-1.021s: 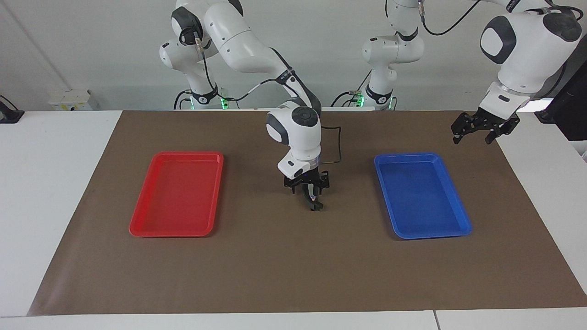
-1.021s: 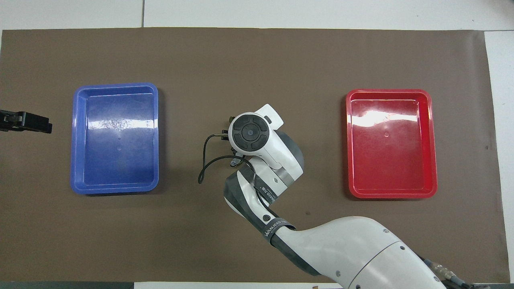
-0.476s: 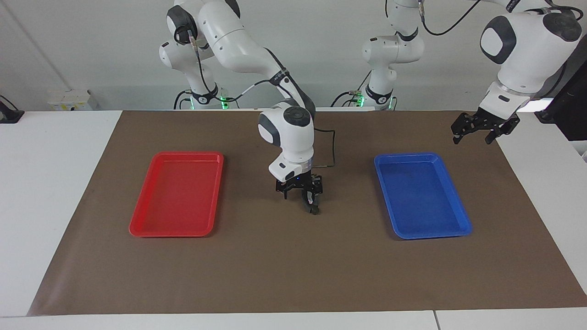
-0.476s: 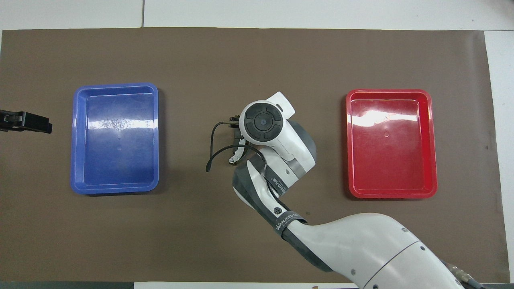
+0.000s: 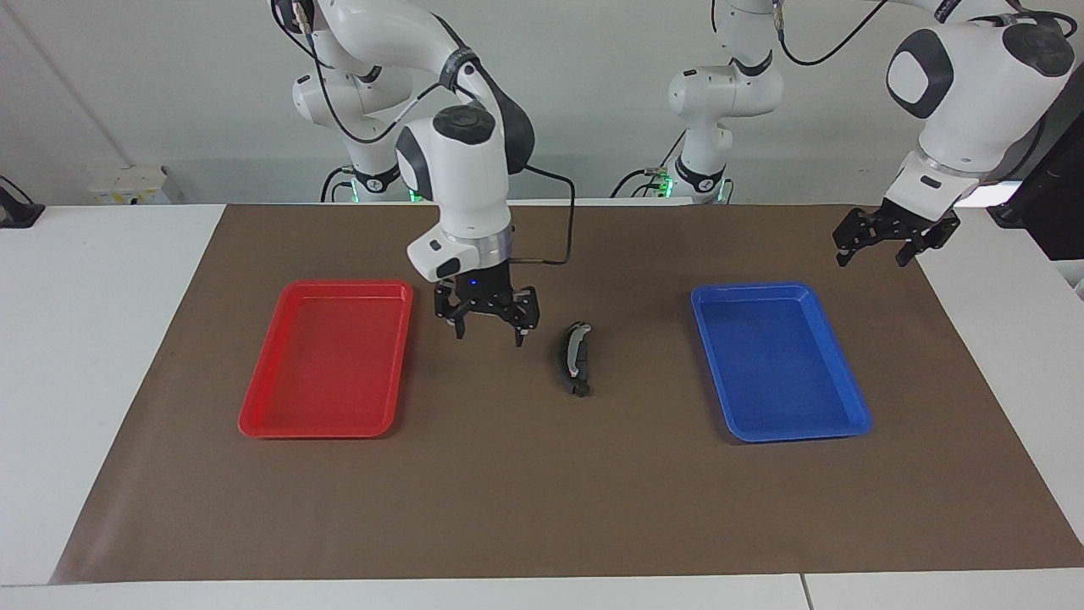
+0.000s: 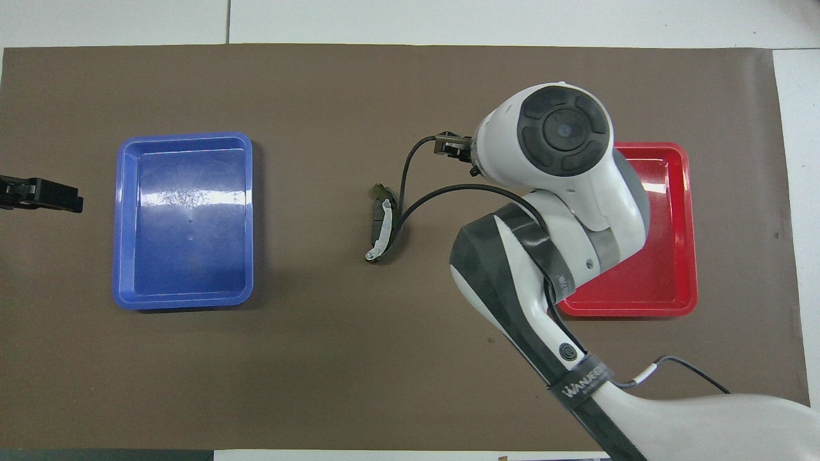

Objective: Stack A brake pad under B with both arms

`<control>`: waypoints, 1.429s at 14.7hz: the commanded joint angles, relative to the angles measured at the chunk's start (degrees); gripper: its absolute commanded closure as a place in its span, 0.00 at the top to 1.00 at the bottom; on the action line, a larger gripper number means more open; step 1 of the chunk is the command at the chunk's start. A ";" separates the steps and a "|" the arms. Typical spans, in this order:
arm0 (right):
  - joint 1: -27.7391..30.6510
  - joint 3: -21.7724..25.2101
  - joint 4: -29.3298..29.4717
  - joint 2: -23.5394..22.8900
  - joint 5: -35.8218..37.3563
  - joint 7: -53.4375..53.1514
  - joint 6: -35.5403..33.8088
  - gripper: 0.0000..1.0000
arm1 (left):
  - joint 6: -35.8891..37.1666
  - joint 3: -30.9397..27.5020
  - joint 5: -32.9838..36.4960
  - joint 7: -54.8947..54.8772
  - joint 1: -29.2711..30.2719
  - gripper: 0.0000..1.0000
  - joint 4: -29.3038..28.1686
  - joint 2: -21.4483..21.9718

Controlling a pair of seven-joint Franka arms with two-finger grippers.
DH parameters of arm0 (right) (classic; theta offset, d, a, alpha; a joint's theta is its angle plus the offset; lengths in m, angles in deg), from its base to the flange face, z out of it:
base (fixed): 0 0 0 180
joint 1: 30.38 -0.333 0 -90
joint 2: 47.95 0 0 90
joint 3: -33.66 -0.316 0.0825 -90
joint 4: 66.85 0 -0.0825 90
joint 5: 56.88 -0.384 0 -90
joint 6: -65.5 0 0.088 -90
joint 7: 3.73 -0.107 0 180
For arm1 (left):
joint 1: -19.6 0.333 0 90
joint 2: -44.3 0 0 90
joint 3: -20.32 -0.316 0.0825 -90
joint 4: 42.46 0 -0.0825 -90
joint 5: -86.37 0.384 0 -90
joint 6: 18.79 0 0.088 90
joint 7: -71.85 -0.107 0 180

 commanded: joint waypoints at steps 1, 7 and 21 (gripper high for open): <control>5.31 -0.75 -1.43 5.05 1.28 6.83 -5.08 1.00 | 0.63 0.28 -0.10 -0.44 0.42 0.99 0.17 0.27; 16.57 -0.75 -2.04 13.32 -0.91 21.34 -18.97 1.00 | 0.54 0.28 -0.10 -0.44 0.42 0.99 0.17 0.26; 19.49 7.34 -0.37 16.93 -5.23 32.61 -30.95 1.00 | 0.54 0.28 -0.10 -0.44 0.42 0.99 0.17 0.26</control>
